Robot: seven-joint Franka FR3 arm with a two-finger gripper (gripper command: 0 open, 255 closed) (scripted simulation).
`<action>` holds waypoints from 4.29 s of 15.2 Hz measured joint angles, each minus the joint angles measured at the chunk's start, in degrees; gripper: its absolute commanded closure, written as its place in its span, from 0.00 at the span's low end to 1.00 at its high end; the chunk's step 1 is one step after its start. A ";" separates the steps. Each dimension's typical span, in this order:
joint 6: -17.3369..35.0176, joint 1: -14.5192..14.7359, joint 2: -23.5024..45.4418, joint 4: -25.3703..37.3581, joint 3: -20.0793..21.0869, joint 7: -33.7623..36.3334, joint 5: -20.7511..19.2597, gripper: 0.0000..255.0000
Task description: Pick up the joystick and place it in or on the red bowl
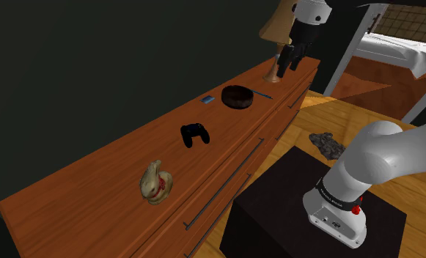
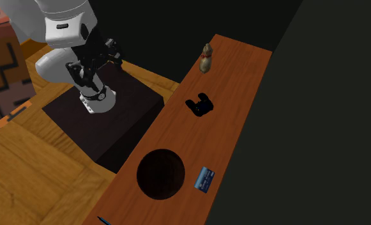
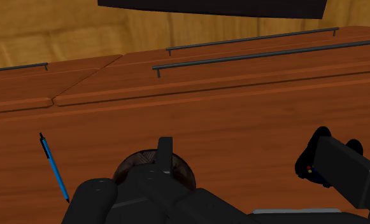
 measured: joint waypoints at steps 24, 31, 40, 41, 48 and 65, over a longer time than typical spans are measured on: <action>24.18 4.21 37.45 6.56 17.45 24.83 2.61 0.00; 27.99 5.73 49.39 12.57 19.50 31.49 -0.84 0.00; 32.61 5.93 52.63 10.95 19.32 32.67 -2.32 0.00; 32.67 5.93 52.63 10.90 19.31 32.67 -2.33 0.00; 32.71 5.94 52.63 10.89 19.32 32.68 -2.33 1.00; 25.57 5.67 48.21 13.89 19.58 31.16 -0.28 1.00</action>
